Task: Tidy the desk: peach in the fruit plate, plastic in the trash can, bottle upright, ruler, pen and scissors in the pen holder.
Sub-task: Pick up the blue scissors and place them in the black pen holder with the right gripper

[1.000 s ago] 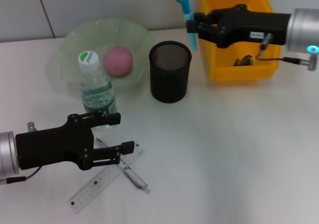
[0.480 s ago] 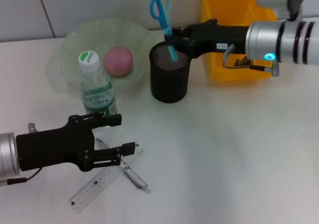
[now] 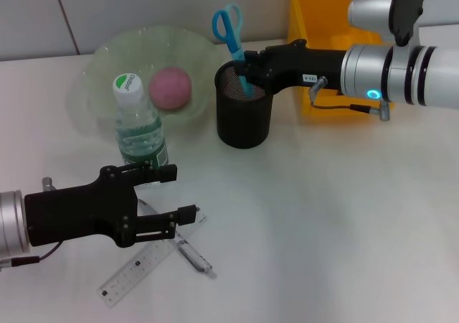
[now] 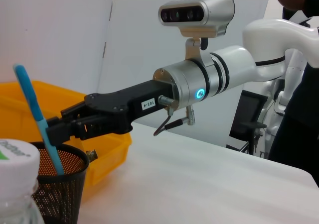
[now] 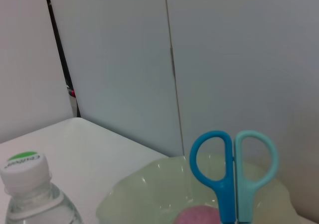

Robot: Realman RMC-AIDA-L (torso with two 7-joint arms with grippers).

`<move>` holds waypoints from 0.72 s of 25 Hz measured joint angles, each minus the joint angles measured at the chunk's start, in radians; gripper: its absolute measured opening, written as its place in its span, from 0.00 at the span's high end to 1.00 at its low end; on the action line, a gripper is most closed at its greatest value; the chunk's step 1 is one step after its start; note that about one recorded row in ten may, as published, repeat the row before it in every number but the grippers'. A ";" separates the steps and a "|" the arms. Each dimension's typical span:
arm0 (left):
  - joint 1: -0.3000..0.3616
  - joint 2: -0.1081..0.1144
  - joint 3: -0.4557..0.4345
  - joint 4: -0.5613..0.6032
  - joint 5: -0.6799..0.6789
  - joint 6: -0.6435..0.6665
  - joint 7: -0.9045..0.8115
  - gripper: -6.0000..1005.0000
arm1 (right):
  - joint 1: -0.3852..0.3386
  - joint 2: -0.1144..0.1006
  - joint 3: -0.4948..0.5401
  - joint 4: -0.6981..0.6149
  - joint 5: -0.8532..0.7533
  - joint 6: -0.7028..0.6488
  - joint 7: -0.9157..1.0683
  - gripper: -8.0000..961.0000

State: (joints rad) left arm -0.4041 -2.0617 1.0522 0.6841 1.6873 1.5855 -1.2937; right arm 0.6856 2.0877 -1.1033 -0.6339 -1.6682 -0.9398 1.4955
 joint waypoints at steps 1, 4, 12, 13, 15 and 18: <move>0.000 0.000 -0.001 0.000 0.000 0.002 -0.001 0.22 | 0.001 0.000 -0.001 0.007 0.000 0.003 0.000 0.73; 0.000 0.001 -0.001 0.000 0.000 0.002 -0.001 0.22 | 0.001 -0.001 -0.001 0.011 0.000 0.004 -0.001 0.72; -0.001 0.003 -0.003 0.001 0.000 0.004 -0.001 0.22 | 0.002 -0.004 -0.001 0.024 -0.003 0.004 0.005 0.72; -0.001 0.004 -0.003 0.001 0.000 0.005 -0.001 0.22 | 0.002 -0.004 -0.001 0.025 -0.003 0.004 0.006 0.72; -0.001 0.005 -0.004 0.002 0.000 0.007 -0.001 0.22 | 0.002 -0.005 -0.001 0.026 -0.005 0.004 0.009 0.70; -0.001 0.005 -0.005 0.002 0.000 0.008 -0.001 0.22 | 0.000 -0.005 -0.001 0.027 -0.005 0.003 0.010 0.64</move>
State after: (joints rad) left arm -0.4050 -2.0563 1.0470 0.6857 1.6873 1.5936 -1.2948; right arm 0.6860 2.0831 -1.1045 -0.6074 -1.6728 -0.9369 1.5057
